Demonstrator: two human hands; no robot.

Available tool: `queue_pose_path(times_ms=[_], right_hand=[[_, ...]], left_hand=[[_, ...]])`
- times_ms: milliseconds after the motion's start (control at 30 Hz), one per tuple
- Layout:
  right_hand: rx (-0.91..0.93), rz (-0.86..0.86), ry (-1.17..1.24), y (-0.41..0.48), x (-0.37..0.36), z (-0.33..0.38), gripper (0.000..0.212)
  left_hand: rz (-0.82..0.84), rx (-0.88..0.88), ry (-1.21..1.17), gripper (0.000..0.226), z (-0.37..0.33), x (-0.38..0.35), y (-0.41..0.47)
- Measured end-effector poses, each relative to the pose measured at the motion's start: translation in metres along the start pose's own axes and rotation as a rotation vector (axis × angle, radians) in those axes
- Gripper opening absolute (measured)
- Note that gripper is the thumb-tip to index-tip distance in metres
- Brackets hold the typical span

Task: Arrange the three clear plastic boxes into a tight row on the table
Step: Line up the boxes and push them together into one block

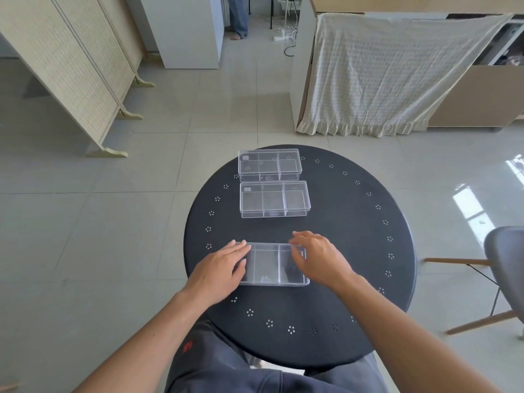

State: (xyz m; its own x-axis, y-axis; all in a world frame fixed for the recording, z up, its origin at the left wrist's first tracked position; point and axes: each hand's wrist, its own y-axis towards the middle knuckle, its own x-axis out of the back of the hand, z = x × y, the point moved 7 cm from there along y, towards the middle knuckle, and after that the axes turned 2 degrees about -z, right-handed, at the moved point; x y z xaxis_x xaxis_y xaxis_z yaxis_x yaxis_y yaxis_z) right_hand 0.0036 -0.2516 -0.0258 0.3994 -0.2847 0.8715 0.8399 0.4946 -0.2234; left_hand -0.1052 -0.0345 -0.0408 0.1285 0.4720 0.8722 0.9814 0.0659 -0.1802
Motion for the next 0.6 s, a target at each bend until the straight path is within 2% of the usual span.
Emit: queue_pose_path(times_ms=[233,367,600], right_hand=[[0.051,0.055,-0.113,-0.015,-0.008,0.007,0.034],[0.047,0.135,-0.191,-0.013,-0.013,0.002,0.047],[0.017,0.136,-0.211,0.001,-0.016,-0.005,0.073]], left_hand=[[0.047,0.015,0.014,0.05,-0.003,-0.015,-0.007],[0.097,0.019,0.04,0.053,-0.01,-0.016,0.006],[0.154,0.048,0.077,0.056,-0.014,-0.011,0.034]])
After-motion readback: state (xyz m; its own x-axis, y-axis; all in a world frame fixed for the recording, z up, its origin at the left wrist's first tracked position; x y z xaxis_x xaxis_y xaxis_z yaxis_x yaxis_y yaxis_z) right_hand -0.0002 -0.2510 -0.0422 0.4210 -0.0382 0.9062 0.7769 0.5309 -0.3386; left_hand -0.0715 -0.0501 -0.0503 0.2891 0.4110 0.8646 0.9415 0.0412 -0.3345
